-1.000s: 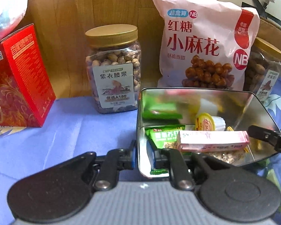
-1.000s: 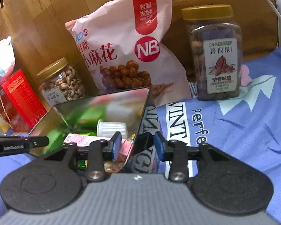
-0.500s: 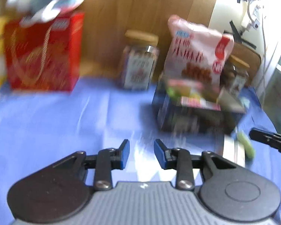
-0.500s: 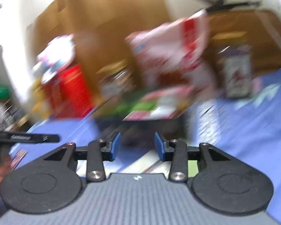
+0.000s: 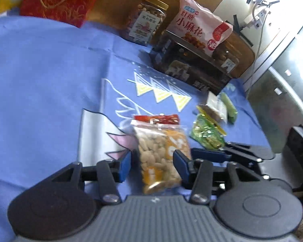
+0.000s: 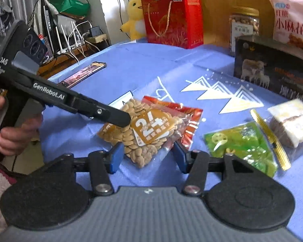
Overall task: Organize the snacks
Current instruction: 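Close the left gripper on the almond bag and lift it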
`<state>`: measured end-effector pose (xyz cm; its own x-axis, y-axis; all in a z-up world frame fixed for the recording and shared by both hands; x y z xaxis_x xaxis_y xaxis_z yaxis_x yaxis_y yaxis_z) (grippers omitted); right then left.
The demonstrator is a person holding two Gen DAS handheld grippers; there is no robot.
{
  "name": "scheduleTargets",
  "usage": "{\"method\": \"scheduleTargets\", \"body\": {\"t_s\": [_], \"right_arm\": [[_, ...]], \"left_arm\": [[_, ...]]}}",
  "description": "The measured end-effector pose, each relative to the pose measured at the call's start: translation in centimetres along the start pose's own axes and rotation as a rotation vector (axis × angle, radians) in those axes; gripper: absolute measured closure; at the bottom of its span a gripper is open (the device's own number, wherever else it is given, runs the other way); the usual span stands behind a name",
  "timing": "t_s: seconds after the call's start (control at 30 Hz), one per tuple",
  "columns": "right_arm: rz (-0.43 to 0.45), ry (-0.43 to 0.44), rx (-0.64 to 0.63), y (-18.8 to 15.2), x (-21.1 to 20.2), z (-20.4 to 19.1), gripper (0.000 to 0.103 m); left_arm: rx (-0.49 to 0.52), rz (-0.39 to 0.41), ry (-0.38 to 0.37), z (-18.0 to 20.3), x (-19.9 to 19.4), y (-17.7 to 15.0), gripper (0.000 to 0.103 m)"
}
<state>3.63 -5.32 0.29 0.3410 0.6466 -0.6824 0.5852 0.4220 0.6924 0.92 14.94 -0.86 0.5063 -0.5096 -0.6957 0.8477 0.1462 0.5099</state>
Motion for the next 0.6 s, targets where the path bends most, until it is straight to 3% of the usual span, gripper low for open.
{"method": "scheduleTargets", "body": {"t_s": [0.2, 0.3, 0.43, 0.6], "right_arm": [[0.025, -0.004, 0.028, -0.6, 0.0, 0.0, 0.044], [0.032, 0.004, 0.045, -0.9, -0.3, -0.1, 0.043], [0.033, 0.018, 0.053, -1.2, -0.6, 0.1, 0.042], [0.036, 0.022, 0.048, -1.3, -0.7, 0.1, 0.040]], "left_arm": [[0.022, 0.004, -0.019, 1.0, 0.4, -0.2, 0.062], [0.048, 0.034, 0.012, 1.3, -0.5, -0.2, 0.063], [0.051, 0.076, -0.014, 1.0, -2.1, -0.3, 0.063], [0.048, 0.063, -0.003, 1.4, -1.2, -0.3, 0.061]]}}
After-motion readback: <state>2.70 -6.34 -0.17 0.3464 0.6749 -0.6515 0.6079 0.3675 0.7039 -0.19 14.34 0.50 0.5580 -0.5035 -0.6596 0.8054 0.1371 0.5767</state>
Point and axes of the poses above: each gripper's, at about its wrist camera, not at the fingertips, and x roughly the way its jaws point, z to its right, y to its top, the point moved 2 cm from there along x, roughly the way its jaws point, and after that the axes turned 6 degrees about -z, right-handed, at the moved point
